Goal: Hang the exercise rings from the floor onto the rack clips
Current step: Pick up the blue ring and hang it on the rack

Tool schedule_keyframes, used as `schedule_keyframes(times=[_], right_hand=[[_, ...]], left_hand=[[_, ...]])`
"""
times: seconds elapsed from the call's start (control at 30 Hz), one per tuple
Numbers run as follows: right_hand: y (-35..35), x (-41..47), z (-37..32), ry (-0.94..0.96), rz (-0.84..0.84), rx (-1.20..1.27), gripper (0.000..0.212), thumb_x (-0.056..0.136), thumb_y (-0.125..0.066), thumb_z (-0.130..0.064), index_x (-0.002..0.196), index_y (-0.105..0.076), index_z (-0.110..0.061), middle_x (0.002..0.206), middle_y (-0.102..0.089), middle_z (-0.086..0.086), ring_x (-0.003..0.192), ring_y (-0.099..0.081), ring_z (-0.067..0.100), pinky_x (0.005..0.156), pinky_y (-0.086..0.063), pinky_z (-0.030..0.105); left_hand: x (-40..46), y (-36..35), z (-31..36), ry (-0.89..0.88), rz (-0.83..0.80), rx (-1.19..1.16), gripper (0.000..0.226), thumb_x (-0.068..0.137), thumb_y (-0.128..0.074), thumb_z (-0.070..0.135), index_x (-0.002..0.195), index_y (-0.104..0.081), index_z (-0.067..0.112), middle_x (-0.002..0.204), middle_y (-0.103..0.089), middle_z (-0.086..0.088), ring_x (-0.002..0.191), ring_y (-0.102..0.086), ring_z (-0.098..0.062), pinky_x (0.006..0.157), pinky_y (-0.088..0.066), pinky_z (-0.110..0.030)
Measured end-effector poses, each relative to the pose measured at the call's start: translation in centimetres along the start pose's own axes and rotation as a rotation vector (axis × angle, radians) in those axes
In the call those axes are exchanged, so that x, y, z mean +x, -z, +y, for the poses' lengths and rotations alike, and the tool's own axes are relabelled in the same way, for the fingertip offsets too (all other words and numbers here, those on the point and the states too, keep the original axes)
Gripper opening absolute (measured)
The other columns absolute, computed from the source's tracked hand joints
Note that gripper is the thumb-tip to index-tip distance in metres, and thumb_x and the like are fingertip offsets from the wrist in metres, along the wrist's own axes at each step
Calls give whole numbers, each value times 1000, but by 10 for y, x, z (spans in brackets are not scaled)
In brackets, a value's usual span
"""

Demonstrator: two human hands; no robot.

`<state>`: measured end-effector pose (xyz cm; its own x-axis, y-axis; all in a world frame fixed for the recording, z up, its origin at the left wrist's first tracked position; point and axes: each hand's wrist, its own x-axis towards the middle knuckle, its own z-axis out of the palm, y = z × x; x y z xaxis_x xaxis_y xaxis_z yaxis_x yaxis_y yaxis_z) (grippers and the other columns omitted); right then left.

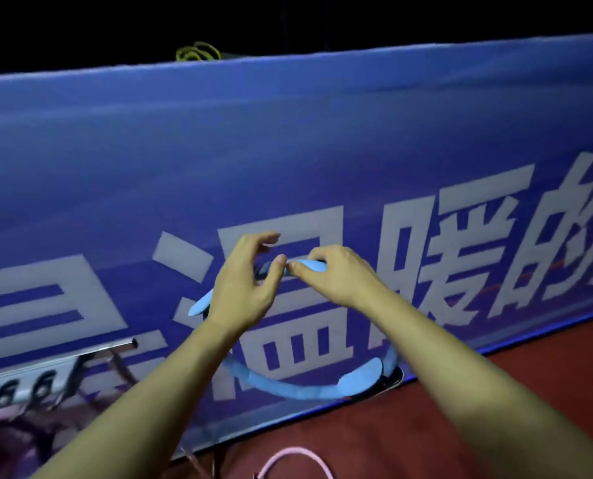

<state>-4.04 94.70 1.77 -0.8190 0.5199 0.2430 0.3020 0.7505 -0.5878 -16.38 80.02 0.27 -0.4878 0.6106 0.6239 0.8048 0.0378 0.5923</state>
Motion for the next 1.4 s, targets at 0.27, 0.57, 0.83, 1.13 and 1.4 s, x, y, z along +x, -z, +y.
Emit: schedule_keyframes(times=[0.27, 0.57, 0.83, 1.13, 1.4], right_hand=[[-9, -38, -194, 218, 46, -51, 57, 88, -49, -75, 76, -61, -21, 68, -63, -2, 65, -57, 18, 55, -36, 31], [-121, -96, -354, 348, 60, -194, 58, 88, -43, -79, 83, -63, -25, 74, -64, -4, 72, -60, 19, 66, -49, 36], [-216, -95, -424, 412, -141, -215, 57, 84, -44, -83, 75, -59, -28, 69, -59, -6, 69, -57, 18, 63, -46, 34], [-308, -15, -386, 447, -525, -163, 39, 80, -71, -59, 110, -69, -35, 103, -67, -17, 93, -62, 6, 86, -56, 38], [-398, 43, -365, 441, -706, -182, 33, 81, -74, -33, 114, -69, -30, 108, -71, -8, 93, -66, 13, 84, -56, 36]], left_hand=[[-49, 184, 24, -49, 146, 46, 35, 99, -56, 41, 130, -57, 25, 122, -65, 12, 113, -63, -6, 93, -54, -31], [-162, 359, -21, 128, 72, 178, 38, 103, -37, 50, 124, -60, 29, 117, -68, 14, 109, -65, -5, 96, -53, -37], [-225, 442, -78, 361, -106, 189, 33, 107, -35, 47, 117, -61, 30, 106, -67, 9, 93, -65, -10, 82, -54, -29], [-241, 467, -199, 633, -204, 360, 36, 93, -53, 63, 97, -55, 27, 88, -70, 0, 76, -62, -16, 76, -51, -37], [-237, 473, -292, 810, -342, 286, 36, 92, -60, 58, 110, -56, 27, 95, -67, 4, 80, -60, -11, 81, -49, -30]])
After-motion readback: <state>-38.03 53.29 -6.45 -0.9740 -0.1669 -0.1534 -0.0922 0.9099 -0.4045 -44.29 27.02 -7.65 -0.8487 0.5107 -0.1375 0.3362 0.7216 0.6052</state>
